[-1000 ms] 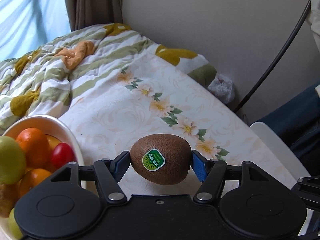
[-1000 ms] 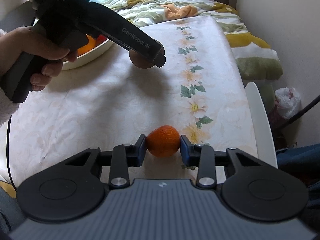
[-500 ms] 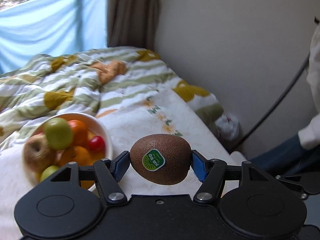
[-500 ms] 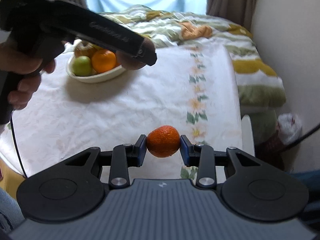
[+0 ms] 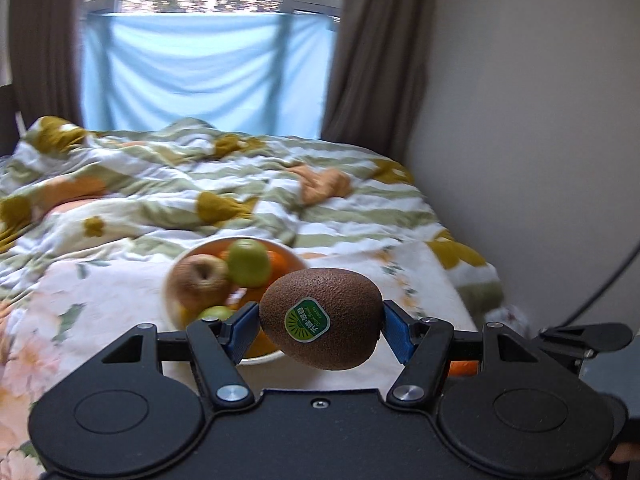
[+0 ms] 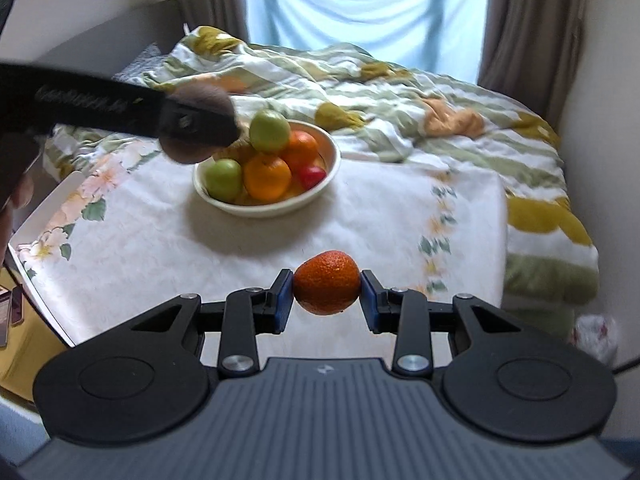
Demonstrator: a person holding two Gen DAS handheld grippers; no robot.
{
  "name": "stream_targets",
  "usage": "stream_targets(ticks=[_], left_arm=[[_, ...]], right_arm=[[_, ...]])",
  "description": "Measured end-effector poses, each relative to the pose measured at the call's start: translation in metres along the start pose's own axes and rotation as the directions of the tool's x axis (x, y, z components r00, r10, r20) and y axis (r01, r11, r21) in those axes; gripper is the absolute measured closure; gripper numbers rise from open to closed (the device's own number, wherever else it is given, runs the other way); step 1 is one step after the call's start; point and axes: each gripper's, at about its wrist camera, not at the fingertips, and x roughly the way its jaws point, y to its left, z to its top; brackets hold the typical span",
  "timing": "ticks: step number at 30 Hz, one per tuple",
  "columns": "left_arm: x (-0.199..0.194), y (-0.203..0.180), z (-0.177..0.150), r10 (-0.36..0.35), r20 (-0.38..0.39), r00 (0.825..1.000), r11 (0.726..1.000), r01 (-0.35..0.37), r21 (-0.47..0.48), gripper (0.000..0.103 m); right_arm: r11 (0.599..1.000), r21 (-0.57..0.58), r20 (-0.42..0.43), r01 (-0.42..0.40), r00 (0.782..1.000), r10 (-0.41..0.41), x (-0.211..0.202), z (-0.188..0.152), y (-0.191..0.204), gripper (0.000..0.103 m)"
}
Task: Organize fruits
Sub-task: 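Lower the kiwi into the bowl and open the left tool while the right tool carries the tangerine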
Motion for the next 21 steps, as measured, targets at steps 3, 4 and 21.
stream_targets(ticks=[3,4,21], left_arm=[[0.001,0.018,0.002,0.044,0.0,0.999,0.999,-0.044,-0.029,0.034],[0.002,0.024,0.003,0.056,0.001,0.998,0.998,-0.056,-0.038,0.033],[0.101,0.106,0.074,0.056,-0.068,0.996,0.997,-0.06,-0.055,0.034]], right_arm=[[1.0,-0.025,0.007,-0.02,1.0,0.02,0.008,0.015,0.0,0.052],[0.999,-0.032,0.009,-0.027,1.0,0.027,0.012,0.021,0.0,0.052],[0.999,-0.004,0.024,-0.032,0.999,0.032,0.088,0.096,0.001,0.052]])
